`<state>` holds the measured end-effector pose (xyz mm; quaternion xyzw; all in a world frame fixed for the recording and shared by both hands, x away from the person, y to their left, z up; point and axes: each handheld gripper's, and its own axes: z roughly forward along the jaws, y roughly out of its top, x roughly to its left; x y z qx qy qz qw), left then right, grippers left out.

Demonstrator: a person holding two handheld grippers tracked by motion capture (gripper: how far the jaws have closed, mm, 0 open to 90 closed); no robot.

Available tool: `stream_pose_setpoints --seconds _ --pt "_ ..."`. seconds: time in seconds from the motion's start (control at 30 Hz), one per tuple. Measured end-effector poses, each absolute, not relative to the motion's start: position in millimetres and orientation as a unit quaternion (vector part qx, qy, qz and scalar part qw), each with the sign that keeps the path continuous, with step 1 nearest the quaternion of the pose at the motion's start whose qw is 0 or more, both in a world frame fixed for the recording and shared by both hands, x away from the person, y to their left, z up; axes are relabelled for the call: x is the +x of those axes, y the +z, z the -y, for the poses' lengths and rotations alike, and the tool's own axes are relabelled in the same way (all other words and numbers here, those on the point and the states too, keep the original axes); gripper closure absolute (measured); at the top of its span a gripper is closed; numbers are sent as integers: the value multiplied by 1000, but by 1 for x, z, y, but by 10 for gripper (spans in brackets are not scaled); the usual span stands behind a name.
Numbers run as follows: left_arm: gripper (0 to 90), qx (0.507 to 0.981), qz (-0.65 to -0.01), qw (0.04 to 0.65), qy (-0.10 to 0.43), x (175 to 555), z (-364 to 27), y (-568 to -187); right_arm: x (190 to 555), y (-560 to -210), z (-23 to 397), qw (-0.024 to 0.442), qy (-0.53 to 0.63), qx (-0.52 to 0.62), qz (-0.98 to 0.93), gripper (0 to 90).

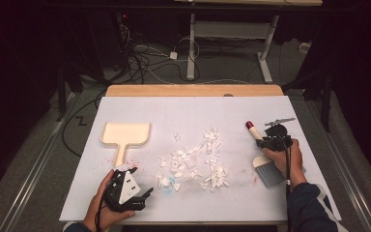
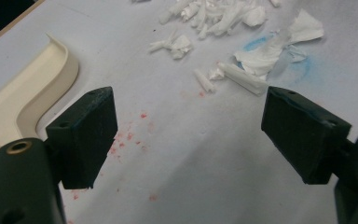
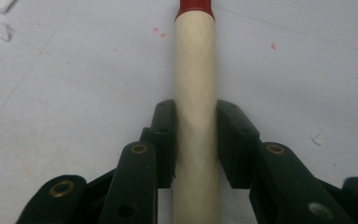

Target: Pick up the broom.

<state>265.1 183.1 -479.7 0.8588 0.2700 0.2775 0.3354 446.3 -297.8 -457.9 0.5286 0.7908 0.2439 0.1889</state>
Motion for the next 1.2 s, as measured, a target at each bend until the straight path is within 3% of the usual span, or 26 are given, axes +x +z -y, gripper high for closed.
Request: stream_pose_setpoints --seconds 0.27,0.77,1.03,1.2 --pt "176 857 -273 338 277 265 -184 -480 441 -454 304 190 273 510 -793 709" --pt "177 843 -281 371 269 264 -181 -471 388 -404 317 238 392 445 -769 710" --pt "177 833 -258 415 258 266 -152 -449 356 -377 323 265 449 417 -744 711" --pt "185 833 -225 451 230 273 -109 -431 345 -365 313 280 462 402 -739 711"
